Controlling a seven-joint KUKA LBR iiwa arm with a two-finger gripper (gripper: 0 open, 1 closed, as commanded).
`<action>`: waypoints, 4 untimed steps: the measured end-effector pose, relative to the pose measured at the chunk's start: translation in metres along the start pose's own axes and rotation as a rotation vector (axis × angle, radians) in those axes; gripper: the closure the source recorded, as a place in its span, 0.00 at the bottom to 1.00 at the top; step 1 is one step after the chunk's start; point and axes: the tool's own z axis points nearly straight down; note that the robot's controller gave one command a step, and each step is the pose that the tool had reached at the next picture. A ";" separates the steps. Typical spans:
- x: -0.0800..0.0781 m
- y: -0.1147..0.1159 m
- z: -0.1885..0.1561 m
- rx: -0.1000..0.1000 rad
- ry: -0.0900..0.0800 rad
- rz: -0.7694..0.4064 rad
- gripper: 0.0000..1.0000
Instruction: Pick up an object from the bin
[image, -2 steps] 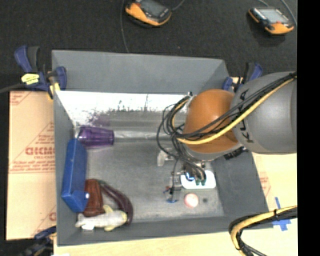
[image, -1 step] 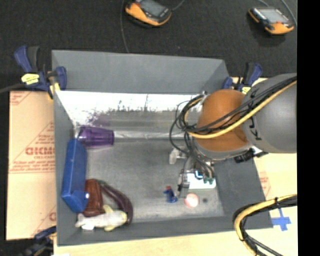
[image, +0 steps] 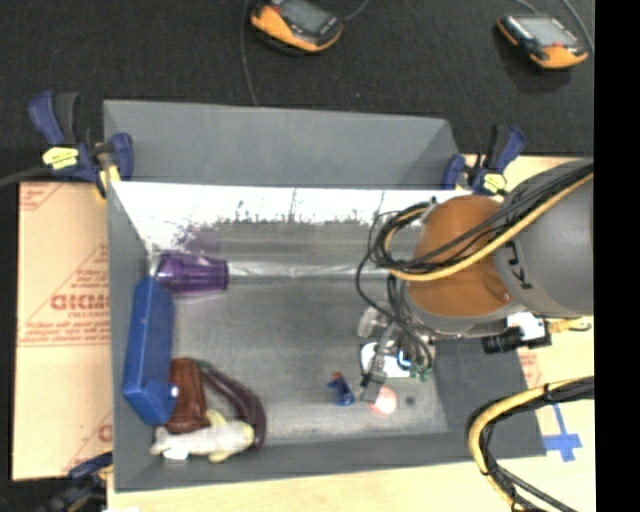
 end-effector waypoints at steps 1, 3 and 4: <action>0.012 -0.013 0.016 0.002 0.000 -0.238 0.00; -0.025 -0.048 0.035 0.001 -0.001 -0.319 0.00; -0.026 -0.054 0.044 0.003 -0.007 -0.599 1.00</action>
Offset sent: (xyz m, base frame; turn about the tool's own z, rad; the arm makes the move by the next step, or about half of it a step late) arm -0.0267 -0.0049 -0.0234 -0.3258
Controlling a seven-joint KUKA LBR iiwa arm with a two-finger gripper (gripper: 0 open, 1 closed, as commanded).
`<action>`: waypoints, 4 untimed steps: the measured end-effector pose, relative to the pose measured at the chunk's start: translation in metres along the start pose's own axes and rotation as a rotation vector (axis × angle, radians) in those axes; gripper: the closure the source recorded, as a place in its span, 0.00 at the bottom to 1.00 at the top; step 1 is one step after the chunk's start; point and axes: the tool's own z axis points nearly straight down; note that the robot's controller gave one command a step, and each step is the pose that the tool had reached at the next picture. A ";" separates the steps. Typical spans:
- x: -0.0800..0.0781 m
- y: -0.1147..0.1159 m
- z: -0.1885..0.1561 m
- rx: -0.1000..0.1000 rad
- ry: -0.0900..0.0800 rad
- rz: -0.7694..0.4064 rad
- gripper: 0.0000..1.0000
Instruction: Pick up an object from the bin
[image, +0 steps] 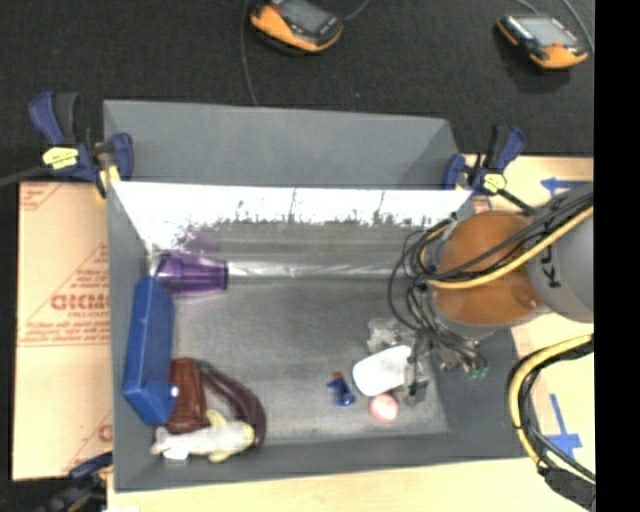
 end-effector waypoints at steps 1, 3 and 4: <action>0.000 0.001 0.000 -0.002 0.000 0.004 1.00; 0.000 0.001 0.001 -0.003 0.001 0.007 1.00; 0.000 0.001 0.001 -0.003 0.001 0.008 1.00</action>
Offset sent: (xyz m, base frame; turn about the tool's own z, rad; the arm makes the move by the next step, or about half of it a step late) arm 0.0000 0.0000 0.0000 0.0000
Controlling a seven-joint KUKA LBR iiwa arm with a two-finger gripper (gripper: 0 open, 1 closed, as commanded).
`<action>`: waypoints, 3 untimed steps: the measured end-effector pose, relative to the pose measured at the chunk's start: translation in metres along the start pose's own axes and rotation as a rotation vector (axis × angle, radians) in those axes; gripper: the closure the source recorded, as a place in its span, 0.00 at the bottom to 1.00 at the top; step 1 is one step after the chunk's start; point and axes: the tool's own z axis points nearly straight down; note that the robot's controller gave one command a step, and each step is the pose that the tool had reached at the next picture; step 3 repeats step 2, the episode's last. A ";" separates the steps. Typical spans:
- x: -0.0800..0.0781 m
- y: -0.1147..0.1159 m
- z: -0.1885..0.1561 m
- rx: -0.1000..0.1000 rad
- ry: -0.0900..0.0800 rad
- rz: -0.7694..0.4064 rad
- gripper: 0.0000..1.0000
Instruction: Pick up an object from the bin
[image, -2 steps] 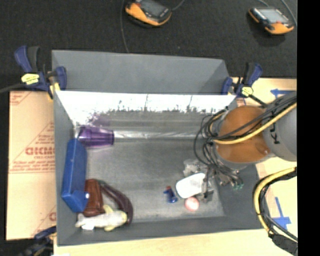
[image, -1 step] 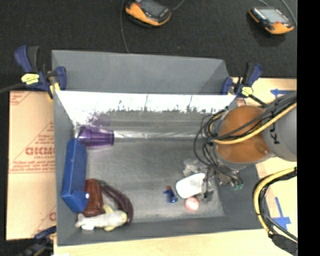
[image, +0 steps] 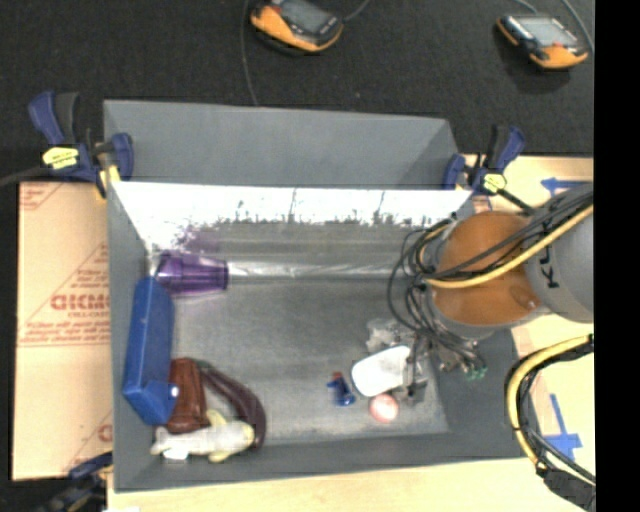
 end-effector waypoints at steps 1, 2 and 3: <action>0.000 0.000 0.000 0.000 0.000 0.001 1.00; 0.000 0.000 0.000 0.000 0.000 0.002 1.00; 0.000 0.000 0.000 0.000 0.000 0.002 1.00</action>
Offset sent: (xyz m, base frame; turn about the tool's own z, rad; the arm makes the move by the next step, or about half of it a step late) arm 0.0000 0.0000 0.0000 0.0000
